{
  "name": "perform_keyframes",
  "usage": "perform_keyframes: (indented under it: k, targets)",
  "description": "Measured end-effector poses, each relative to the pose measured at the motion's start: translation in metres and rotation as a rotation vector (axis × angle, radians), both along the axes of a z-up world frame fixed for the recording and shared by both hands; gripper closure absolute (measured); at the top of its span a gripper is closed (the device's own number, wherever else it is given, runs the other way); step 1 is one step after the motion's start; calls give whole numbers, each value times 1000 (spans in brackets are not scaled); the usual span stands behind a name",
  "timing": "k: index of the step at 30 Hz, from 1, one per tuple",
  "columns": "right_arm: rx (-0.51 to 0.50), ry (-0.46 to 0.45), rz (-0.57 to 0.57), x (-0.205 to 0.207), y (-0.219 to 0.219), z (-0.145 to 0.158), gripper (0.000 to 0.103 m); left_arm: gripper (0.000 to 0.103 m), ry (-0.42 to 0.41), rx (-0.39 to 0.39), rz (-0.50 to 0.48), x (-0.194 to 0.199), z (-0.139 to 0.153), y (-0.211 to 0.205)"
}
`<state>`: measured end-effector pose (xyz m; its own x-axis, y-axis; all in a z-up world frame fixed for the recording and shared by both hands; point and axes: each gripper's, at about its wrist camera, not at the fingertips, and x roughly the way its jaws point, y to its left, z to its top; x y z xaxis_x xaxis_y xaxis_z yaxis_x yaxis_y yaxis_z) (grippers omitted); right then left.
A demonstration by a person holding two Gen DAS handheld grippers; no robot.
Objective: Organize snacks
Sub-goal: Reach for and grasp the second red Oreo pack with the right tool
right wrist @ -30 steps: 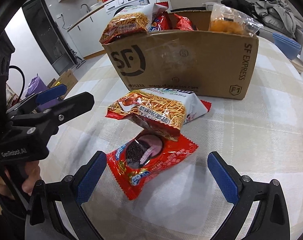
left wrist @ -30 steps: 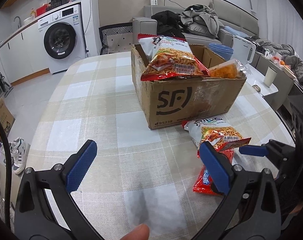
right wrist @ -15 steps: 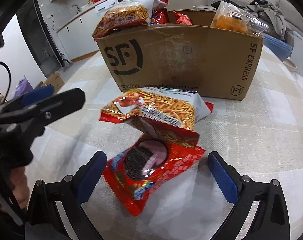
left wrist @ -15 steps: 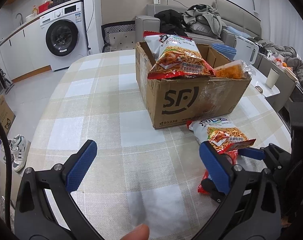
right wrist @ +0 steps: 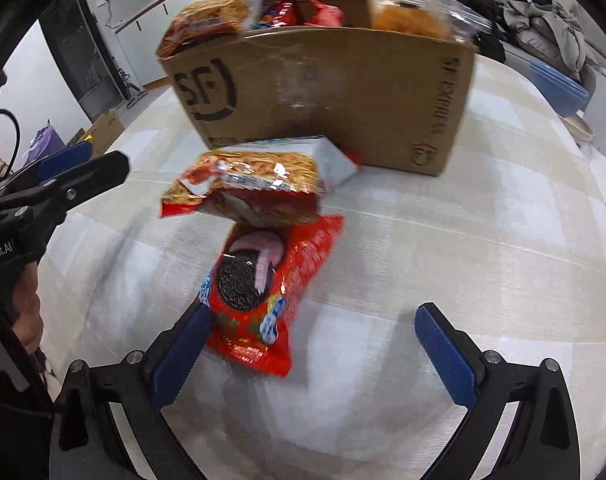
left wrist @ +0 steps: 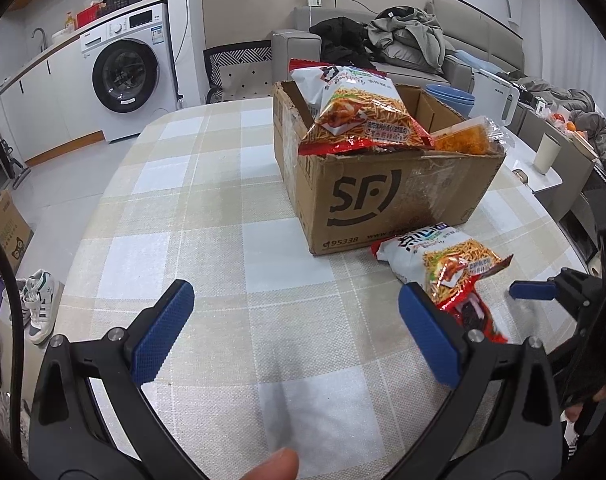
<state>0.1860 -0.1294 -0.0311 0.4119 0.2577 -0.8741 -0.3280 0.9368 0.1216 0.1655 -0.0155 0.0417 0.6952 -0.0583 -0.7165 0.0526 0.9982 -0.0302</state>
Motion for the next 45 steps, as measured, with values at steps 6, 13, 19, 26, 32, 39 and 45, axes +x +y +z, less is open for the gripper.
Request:
perform_keyframes:
  k: [6, 13, 19, 26, 32, 39, 45]
  targets:
    - [-4, -3, -26, 6, -16, 3, 1, 1, 9, 12, -8, 0, -5, -4]
    - [13, -81, -1, -14, 1, 9, 1, 1, 18, 19, -16, 1, -9, -9]
    - [-7, -102, 19, -13, 15, 6, 32, 1, 28, 28, -23, 2, -14, -12]
    - [-2, -141, 49, -23, 19, 13, 57, 1, 33, 35, -31, 2, -17, -16]
    - [-2, -149, 71, -27, 18, 23, 58, 1, 35, 36, -32, 3, -18, -16]
    - [7, -189, 90, -31, 11, 45, 58, 1, 33, 33, -28, 2, -17, -15]
    - [36, -236, 58, -42, -7, 66, 58, 1, 35, 25, -21, 3, -17, -12]
